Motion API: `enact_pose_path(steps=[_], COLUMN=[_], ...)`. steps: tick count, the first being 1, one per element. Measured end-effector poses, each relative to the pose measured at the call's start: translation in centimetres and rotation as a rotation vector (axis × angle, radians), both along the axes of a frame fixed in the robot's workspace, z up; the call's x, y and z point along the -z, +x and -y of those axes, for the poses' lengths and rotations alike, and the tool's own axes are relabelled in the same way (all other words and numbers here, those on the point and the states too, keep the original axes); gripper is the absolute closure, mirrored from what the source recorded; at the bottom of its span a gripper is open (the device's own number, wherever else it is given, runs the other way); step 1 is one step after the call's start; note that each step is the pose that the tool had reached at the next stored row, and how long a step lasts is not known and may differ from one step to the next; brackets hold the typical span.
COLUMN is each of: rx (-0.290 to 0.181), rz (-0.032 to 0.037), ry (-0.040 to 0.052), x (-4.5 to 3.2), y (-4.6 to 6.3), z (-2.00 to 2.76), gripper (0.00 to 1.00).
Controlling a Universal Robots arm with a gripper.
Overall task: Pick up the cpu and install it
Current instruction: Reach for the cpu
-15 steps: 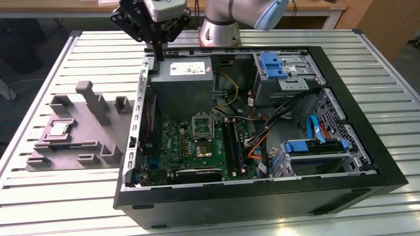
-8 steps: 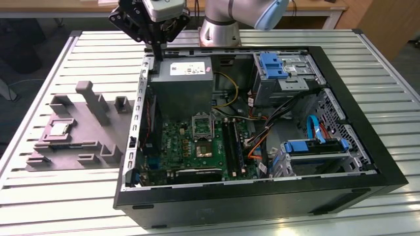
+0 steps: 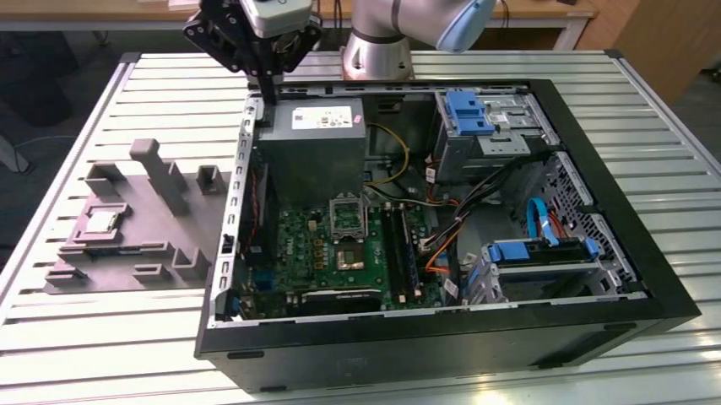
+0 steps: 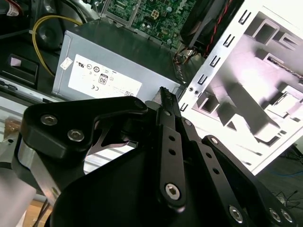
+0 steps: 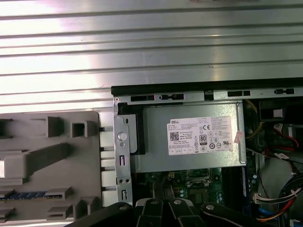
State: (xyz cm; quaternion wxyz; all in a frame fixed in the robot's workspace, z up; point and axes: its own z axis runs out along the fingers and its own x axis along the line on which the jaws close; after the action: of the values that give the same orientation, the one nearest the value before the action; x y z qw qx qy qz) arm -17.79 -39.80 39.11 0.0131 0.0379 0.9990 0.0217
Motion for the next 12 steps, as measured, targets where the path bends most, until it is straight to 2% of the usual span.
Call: enact_pose_path(steps=[12], rx=[0.000], rz=[0.0000], ry=[0.0001], x=[0.01], y=[-0.61], z=[0.00], gripper=[0.89])
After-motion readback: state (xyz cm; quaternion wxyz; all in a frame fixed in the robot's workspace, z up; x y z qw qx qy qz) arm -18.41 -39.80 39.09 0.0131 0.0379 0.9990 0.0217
